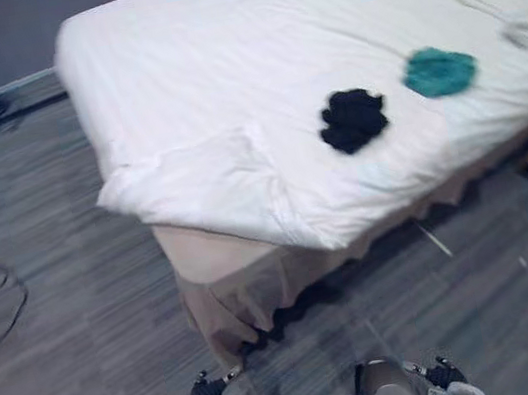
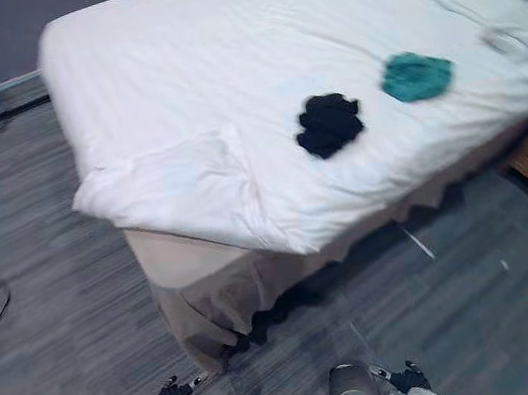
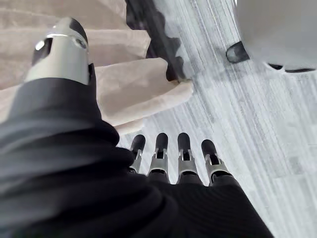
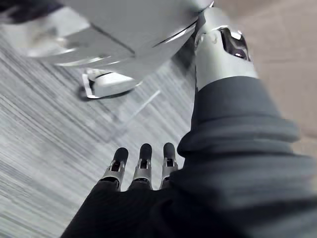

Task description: Tidy the bed and pick cloth on bed and put in laundry

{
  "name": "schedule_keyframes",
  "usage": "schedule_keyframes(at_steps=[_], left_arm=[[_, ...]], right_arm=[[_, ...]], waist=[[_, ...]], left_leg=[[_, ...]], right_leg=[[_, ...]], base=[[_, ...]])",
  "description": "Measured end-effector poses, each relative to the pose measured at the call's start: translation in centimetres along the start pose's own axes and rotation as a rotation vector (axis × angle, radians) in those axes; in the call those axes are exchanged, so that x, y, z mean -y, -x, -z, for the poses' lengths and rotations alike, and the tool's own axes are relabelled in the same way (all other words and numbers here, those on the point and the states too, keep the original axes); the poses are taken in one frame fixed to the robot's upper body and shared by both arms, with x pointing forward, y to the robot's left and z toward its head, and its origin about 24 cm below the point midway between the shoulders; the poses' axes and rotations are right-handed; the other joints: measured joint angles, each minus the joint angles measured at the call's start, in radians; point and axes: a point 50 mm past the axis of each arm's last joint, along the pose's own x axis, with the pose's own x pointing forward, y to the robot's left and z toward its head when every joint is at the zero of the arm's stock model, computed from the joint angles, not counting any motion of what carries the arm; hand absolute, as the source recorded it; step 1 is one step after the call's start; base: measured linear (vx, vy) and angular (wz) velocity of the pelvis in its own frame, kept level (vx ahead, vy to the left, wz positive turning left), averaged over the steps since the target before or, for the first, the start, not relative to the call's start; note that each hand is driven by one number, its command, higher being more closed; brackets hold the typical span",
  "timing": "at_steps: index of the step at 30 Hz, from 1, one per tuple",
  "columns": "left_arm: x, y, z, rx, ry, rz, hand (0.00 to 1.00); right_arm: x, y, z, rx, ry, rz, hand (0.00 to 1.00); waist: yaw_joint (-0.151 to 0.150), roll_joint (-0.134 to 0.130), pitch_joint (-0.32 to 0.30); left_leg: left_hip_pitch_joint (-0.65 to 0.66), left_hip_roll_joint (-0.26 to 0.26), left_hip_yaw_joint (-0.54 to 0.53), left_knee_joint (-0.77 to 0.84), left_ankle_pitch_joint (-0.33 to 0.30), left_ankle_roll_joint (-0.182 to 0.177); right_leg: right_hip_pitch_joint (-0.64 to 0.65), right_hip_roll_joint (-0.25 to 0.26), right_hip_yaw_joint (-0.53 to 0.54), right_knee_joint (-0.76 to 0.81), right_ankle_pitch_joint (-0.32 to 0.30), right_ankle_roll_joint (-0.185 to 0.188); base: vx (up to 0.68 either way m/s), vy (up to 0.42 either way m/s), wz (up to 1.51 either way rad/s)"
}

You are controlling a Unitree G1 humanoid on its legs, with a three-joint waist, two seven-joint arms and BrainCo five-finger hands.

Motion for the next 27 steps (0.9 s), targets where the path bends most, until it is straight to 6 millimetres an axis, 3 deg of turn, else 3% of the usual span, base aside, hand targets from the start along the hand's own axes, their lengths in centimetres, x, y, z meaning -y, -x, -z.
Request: schedule_keyframes(at_steps=[1, 2, 3, 4, 5, 6, 11, 14, 18, 19, 20, 21, 22, 24, 27], left_arm=[[-0.5, -0.1, 0.0, 0.003, -0.003, -0.012, 0.00], [-1.1, -0.2, 0.0, -0.003, 0.014, -0.032, 0.00], [-0.1, 0.1, 0.8, -0.033, 0.047, -0.013, 0.00], [0.3, 0.3, 1.2, -0.043, 0.059, -0.008, 0.00], [1.0, 0.6, 1.9, -0.067, 0.100, 0.000, 0.00], [1.1, 0.6, 2.0, -0.079, 0.131, -0.004, 0.00], [0.4, 0.6, 2.3, -0.102, 0.250, -0.049, 0.00], [-1.8, 0.7, 1.8, -0.062, 0.394, -0.174, 0.00], [-7.0, 1.4, -3.1, 0.203, 0.479, -0.364, 0.00], [-9.5, 2.2, -5.8, 0.348, 0.482, -0.443, 0.00], [-10.4, 2.6, -7.0, 0.404, 0.480, -0.469, 0.00], [-12.2, 3.7, -9.8, 0.537, 0.477, -0.526, 0.00], [-12.8, 4.1, -10.9, 0.586, 0.477, -0.542, 0.00], [-14.7, 6.3, -15.5, 0.792, 0.480, -0.596, 0.00], [-15.3, 8.4, -19.9, 0.966, 0.445, -0.603, 0.00]], right_arm=[[-0.2, 0.1, 0.4, -0.012, -0.007, -0.005, 0.00], [-0.9, 0.2, 0.9, -0.038, -0.022, -0.021, 0.00], [0.4, -0.1, 0.3, -0.021, -0.026, 0.010, 0.00], [0.9, -0.1, 0.3, -0.020, -0.028, 0.020, 0.00], [1.4, -0.2, 0.1, -0.019, -0.047, 0.037, 0.00], [1.4, -0.2, 0.2, -0.023, -0.055, 0.038, 0.00], [1.5, 0.1, 1.1, -0.039, -0.070, 0.048, 0.00], [1.8, 0.5, 2.2, -0.048, -0.077, 0.072, 0.00], [2.5, 1.1, 3.6, -0.054, -0.081, 0.094, 0.00], [2.8, 1.3, 4.0, -0.050, -0.070, 0.097, 0.00], [2.9, 1.4, 4.1, -0.048, -0.067, 0.099, 0.00], [2.9, 1.5, 4.2, -0.039, -0.049, 0.094, 0.00], [3.0, 1.5, 4.3, -0.037, -0.047, 0.097, 0.00], [3.6, 1.6, 4.3, -0.023, -0.036, 0.105, 0.00], [4.0, 1.6, 4.1, -0.017, -0.029, 0.111, 0.00]], waist=[[0.005, -0.022, -0.005], [0.016, -0.040, 0.000], [0.024, 0.015, -0.023], [0.022, 0.031, -0.032], [0.024, 0.071, -0.045], [0.024, 0.078, -0.049], [0.027, 0.075, -0.051], [0.030, 0.053, -0.062], [0.044, 0.053, -0.076], [0.048, 0.059, -0.081], [0.050, 0.058, -0.082], [0.049, 0.059, -0.084], [0.049, 0.062, -0.085], [0.047, 0.078, -0.095], [0.025, 0.097, -0.094]], left_leg=[[0.007, -0.017, -0.014, -0.009, -0.003, -0.019], [0.042, -0.022, -0.056, -0.023, -0.017, -0.056], [0.043, 0.035, -0.045, -0.033, -0.009, -0.077], [0.050, 0.051, -0.042, -0.040, -0.015, -0.085], [0.059, 0.096, -0.044, -0.041, -0.023, -0.099], [0.057, 0.122, -0.046, -0.034, -0.019, -0.103], [0.046, 0.154, -0.056, -0.044, -0.005, -0.127], [0.026, 0.141, -0.063, -0.044, -0.004, -0.130], [0.018, 0.121, -0.067, -0.045, -0.004, -0.130], [0.016, 0.119, -0.063, -0.045, -0.004, -0.130], [0.016, 0.119, -0.062, -0.045, -0.004, -0.130], [0.016, 0.119, -0.060, -0.045, -0.004, -0.130], [0.014, 0.119, -0.060, -0.044, -0.004, -0.130], [0.005, 0.119, -0.052, -0.045, -0.004, -0.130], [0.003, 0.118, -0.049, -0.048, -0.004, -0.130]], right_leg=[[-0.001, -0.001, 0.035, -0.046, 0.094, -0.008], [0.003, -0.002, 0.043, -0.016, 0.132, -0.025], [0.022, 0.043, 0.024, -0.034, 0.134, -0.043], [0.043, 0.056, 0.016, -0.064, 0.131, -0.049], [0.081, 0.092, -0.006, -0.117, 0.144, -0.069], [0.099, 0.114, -0.023, -0.140, 0.148, -0.086], [0.125, 0.132, -0.077, -0.180, 0.144, -0.100], [0.141, 0.118, -0.098, -0.224, 0.167, -0.098], [0.163, 0.094, -0.108, -0.275, 0.204, -0.091], [0.164, 0.093, -0.106, -0.284, 0.210, -0.089], [0.164, 0.093, -0.105, -0.286, 0.212, -0.091], [0.163, 0.093, -0.104, -0.290, 0.215, -0.093], [0.163, 0.094, -0.104, -0.295, 0.218, -0.095], [0.157, 0.094, -0.098, -0.311, 0.228, -0.095], [0.151, 0.095, -0.096, -0.311, 0.228, -0.095]], base=[[0.48, -0.538, 1.57], [0.35, -0.440, 0.77], [0.31, -0.399, 0.50], [0.23, -0.286, 0.06], [0.18, -0.244, 0.12], [0.16, -0.276, 0.20], [0.01, -0.107, 0.28], [-0.04, 0.006, 0.20], [-0.02, 0.051, 0.07], [0.00, 0.045, -0.05], [0.00, 0.024, -0.05], [0.00, 0.000, 0.00], [-0.01, 0.002, -0.04], [0.00, 0.004, -0.07], [0.00, 0.007, -0.05]])
